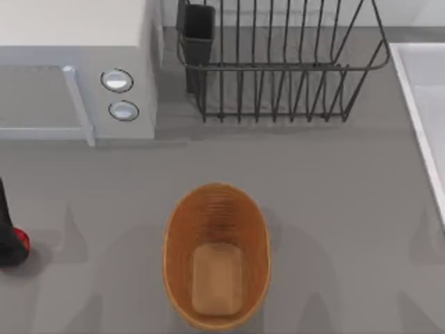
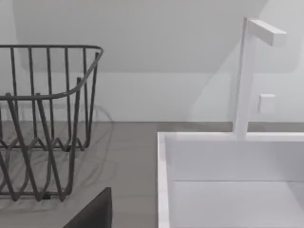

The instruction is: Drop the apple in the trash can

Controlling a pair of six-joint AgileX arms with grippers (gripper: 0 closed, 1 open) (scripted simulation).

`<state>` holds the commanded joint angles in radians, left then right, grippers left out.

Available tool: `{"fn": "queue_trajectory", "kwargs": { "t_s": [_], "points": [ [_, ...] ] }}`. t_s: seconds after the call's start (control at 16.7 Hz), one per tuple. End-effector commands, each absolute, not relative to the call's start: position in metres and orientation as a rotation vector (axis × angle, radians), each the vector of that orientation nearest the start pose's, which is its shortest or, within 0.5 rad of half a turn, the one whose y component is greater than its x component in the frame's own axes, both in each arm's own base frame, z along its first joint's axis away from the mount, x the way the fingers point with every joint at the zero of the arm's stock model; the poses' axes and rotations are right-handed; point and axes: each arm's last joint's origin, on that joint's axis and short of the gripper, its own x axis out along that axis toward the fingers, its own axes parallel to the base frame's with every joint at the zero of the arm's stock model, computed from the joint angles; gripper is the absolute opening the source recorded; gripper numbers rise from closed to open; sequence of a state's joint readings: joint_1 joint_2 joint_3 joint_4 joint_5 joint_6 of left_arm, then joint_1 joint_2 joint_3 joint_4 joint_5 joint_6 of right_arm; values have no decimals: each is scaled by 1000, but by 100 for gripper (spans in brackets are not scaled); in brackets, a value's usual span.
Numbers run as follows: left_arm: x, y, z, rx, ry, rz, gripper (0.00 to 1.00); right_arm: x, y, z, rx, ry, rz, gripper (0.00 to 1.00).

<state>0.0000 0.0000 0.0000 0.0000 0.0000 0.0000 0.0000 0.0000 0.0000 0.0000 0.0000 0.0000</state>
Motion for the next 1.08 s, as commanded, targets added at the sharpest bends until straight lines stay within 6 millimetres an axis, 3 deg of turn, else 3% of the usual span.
{"fn": "queue_trajectory", "kwargs": {
  "t_s": [0.3, 0.54, 0.84, 1.08],
  "points": [
    [107, -1, 168, 0, 64, -2, 100, 106, -1, 160, 0, 0, 0, 100],
    [117, 0, 190, 2, 278, -1, 100, 106, -1, 160, 0, 0, 0, 100],
    [159, 4, 209, -4, 710, 14, 100, 106, -1, 160, 0, 0, 0, 100],
    [206, 10, 203, -21, 1075, 21, 100, 106, -1, 160, 0, 0, 0, 100]
  ]
}}
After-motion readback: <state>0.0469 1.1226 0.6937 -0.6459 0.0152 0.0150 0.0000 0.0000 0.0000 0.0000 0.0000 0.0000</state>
